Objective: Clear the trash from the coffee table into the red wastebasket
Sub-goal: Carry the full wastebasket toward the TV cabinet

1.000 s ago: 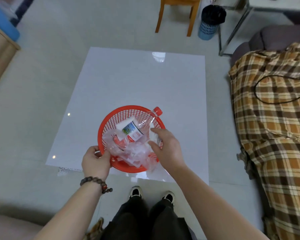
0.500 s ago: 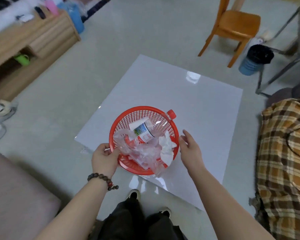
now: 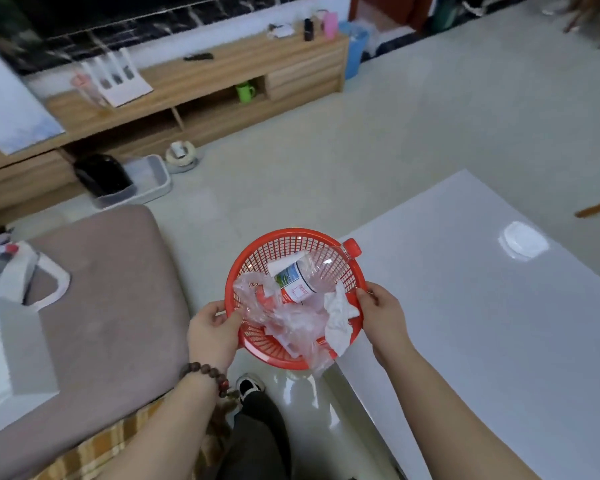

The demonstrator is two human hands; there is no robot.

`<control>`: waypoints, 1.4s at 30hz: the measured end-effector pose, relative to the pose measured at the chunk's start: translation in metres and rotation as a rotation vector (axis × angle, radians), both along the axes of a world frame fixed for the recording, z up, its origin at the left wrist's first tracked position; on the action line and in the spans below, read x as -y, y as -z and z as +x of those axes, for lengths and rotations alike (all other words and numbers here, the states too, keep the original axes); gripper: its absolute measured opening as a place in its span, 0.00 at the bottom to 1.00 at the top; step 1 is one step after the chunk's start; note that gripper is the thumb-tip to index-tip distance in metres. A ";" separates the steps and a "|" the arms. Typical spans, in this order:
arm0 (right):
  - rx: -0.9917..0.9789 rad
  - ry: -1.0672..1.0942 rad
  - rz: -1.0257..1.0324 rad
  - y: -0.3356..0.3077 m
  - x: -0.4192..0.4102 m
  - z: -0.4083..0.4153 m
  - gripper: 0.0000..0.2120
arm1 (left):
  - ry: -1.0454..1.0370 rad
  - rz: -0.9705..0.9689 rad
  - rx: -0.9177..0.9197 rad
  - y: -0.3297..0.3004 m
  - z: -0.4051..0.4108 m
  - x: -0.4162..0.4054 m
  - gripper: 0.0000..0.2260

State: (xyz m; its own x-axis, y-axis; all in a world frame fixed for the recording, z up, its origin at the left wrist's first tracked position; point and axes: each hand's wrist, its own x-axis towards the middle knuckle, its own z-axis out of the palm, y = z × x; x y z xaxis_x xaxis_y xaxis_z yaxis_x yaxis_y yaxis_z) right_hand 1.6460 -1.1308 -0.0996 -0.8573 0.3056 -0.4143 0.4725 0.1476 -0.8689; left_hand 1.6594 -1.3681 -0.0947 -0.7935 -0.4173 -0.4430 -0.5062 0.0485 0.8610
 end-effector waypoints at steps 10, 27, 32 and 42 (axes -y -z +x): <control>-0.012 -0.177 0.025 -0.010 0.168 -0.172 0.09 | -0.249 0.056 -0.040 -0.007 -0.124 0.153 0.06; 0.034 -0.293 0.027 0.030 0.250 -0.460 0.08 | -0.226 -0.052 0.041 0.010 -0.385 0.228 0.03; 0.092 -0.370 0.074 0.043 0.254 -0.590 0.09 | -0.249 -0.073 0.093 0.021 -0.516 0.237 0.03; 0.118 -0.410 0.173 0.058 0.252 -0.813 0.09 | -0.309 -0.023 0.121 0.054 -0.729 0.226 0.02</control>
State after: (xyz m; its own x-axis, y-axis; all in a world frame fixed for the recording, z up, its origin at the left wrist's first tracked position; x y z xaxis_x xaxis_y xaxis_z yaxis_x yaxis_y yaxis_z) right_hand 0.8329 -1.3827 -0.1579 -0.8717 0.0238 -0.4895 0.4392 0.4810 -0.7587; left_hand 0.9300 -1.5943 -0.1490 -0.5701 -0.6413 -0.5136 -0.5984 -0.1043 0.7944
